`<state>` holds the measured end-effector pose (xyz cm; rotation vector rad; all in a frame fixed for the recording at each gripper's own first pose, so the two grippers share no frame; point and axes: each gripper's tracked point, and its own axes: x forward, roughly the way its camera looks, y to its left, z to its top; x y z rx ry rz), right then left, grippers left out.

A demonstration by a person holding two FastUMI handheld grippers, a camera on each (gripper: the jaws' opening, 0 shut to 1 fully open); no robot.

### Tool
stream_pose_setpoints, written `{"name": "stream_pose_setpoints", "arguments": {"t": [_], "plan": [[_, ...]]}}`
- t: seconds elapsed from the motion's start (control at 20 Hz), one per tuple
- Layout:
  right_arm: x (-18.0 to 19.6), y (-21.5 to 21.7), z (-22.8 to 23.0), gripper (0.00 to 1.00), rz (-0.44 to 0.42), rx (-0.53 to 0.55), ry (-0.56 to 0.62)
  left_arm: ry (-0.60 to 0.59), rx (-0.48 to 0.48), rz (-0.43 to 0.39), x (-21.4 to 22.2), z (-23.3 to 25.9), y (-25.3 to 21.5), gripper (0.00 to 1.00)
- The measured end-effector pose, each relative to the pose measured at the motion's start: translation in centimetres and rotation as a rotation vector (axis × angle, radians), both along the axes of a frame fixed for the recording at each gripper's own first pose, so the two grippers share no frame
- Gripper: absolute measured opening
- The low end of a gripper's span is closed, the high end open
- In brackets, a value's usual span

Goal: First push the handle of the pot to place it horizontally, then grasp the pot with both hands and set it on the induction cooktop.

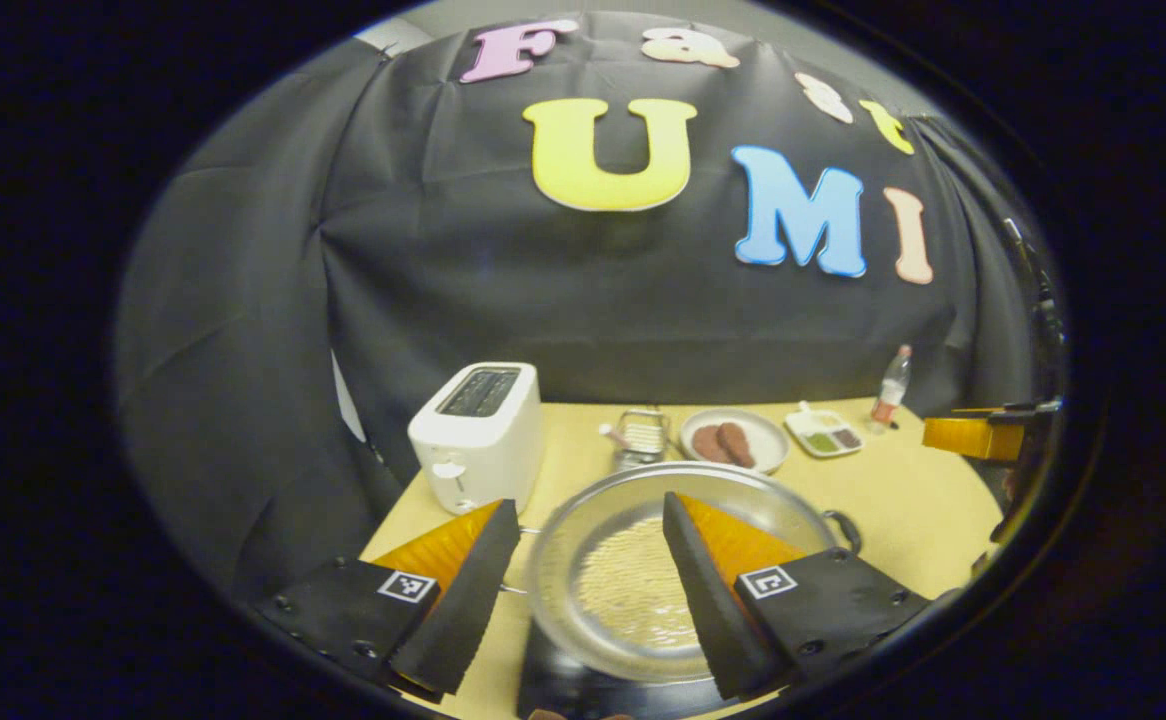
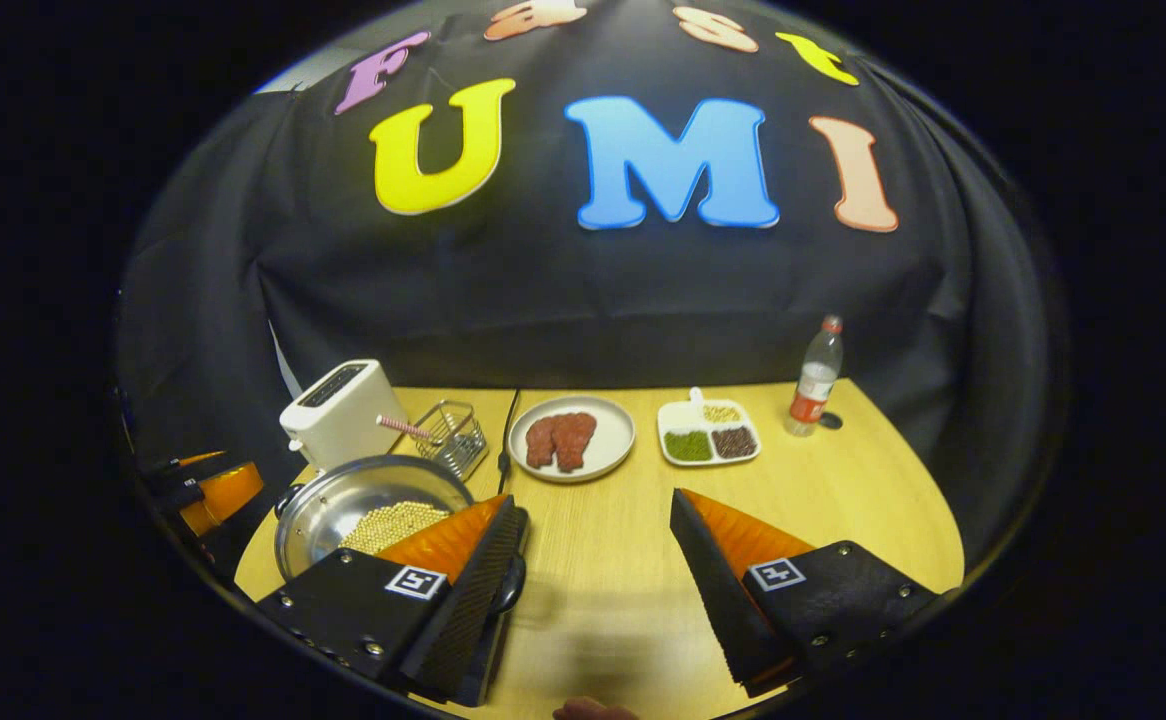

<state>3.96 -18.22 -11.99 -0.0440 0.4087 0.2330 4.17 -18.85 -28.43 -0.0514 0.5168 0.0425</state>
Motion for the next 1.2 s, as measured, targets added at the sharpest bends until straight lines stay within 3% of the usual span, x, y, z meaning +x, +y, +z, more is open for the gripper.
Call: {"name": "stream_pose_setpoints", "arguments": {"t": [0.45, 0.5, 0.6, 0.7, 0.75, 0.8, 0.85, 0.9, 1.2], "plan": [[-4.5, -14.0, 16.1, 0.95, -0.120, 0.080, -0.316, -0.348, -0.071, -0.064, 0.6, 19.7, -20.1, 0.95], [-5.1, -15.6, 17.3, 0.95, -0.130, 0.084, -0.331, -0.387, -0.061, -0.066, 0.5, 21.9, -21.7, 0.92], [-5.9, -17.7, 19.5, 0.95, -0.131, 0.107, -0.360, -0.423, -0.032, -0.053, -0.3, 24.9, -24.2, 0.97], [-6.4, -19.5, 21.4, 0.95, -0.121, 0.123, -0.384, -0.440, -0.043, -0.045, -1.4, 26.5, -26.7, 0.99], [-6.9, -20.3, 22.2, 1.00, -0.113, 0.127, -0.390, -0.437, -0.044, -0.035, -1.9, 26.9, -27.7, 0.99], [-7.2, -20.6, 22.8, 0.95, -0.100, 0.128, -0.402, -0.437, -0.041, -0.024, -2.4, 27.4, -28.3, 0.99], [-7.1, -20.9, 22.9, 0.95, -0.091, 0.123, -0.412, -0.440, -0.038, -0.016, -2.9, 27.9, -28.8, 0.92], [-6.9, -20.8, 22.9, 0.95, -0.078, 0.117, -0.417, -0.445, -0.033, -0.007, -3.3, 28.3, -29.3, 0.99], [-7.1, -19.0, 22.7, 0.95, -0.018, 0.159, -0.389, -0.441, -0.002, 0.014, -5.2, 28.8, -30.1, 0.99]]}}
